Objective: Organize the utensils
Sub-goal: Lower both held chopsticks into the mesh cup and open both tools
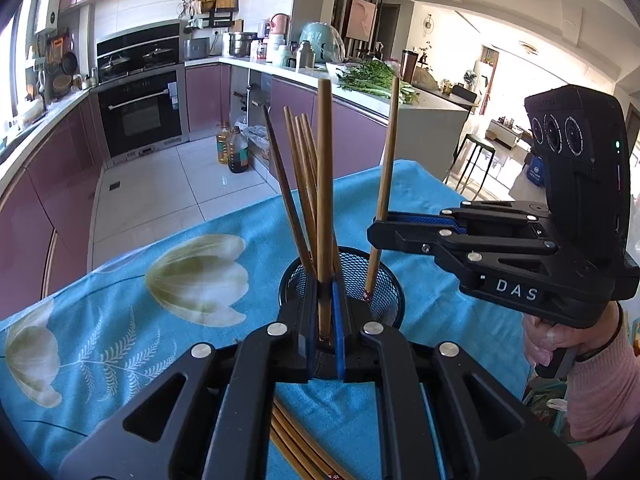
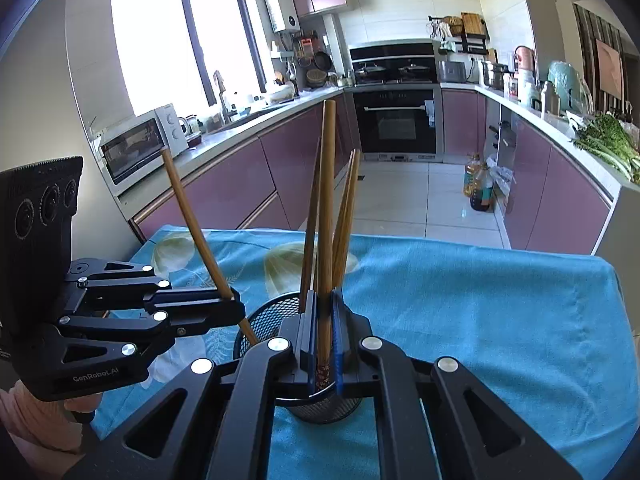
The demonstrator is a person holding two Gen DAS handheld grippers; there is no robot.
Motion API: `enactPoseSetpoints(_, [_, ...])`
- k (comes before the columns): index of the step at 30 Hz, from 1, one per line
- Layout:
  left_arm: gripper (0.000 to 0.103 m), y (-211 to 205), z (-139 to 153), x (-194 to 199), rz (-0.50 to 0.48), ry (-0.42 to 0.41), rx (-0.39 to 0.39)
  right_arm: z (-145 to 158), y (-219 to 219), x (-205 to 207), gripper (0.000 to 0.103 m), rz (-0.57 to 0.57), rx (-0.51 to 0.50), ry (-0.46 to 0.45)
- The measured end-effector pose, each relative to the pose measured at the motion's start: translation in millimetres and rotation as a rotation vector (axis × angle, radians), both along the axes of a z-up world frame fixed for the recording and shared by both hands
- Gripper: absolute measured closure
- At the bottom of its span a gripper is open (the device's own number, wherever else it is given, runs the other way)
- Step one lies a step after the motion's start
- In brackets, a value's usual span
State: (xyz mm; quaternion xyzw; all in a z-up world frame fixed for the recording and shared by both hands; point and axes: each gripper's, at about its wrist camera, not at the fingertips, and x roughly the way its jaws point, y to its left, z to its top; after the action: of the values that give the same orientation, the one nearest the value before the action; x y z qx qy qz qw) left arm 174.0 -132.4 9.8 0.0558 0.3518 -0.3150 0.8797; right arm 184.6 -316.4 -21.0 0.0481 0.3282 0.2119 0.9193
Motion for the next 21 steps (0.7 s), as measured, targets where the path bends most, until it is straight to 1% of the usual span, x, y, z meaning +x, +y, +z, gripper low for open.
enactPoseSetpoints(3, [0.095, 0.9, -2.4, 8.0, 0.012, 0.022, -0.009, -4.3, 0.6, 5.2, 0.097, -0.005, 0.002, 0.017])
enactPoseSetpoints(11, [0.094, 1.3, -8.4, 26.6, 0.046, 0.035, -0.020, -6.9, 1.5, 11.3, 0.095, -0.035, 0.007, 0.023])
enactPoseSetpoints(13, [0.092, 0.8, -10.2, 25.8, 0.050, 0.038, -0.026, -7.9, -0.8, 12.9, 0.094, -0.047, 0.015, 0.025])
enactPoseSetpoints(14, [0.089, 1.5, -10.6, 25.1, 0.052, 0.038, -0.032, -8.7, -1.6, 12.8, 0.092, -0.052, 0.023, 0.025])
enactPoseSetpoints(15, [0.083, 2.7, -12.1, 24.5, 0.058, 0.037, -0.038, -9.6, -1.9, 12.4, 0.090, -0.056, 0.028, 0.024])
enactPoseSetpoints(16, [0.081, 4.6, -12.8, 23.6, 0.065, 0.034, -0.046, -10.3, -2.2, 11.5, 0.090, -0.060, 0.032, 0.024])
enactPoseSetpoints(20, [0.076, 15.2, -12.1, 13.1, 0.085, 0.002, -0.069, -10.3, -3.3, 3.6, 0.088, -0.067, 0.046, 0.010])
enactPoseSetpoints(21, [0.073, 18.5, -11.2, 10.0, 0.093, -0.007, -0.073, -9.6, -4.4, 0.5, 0.085, -0.069, 0.050, 0.002])
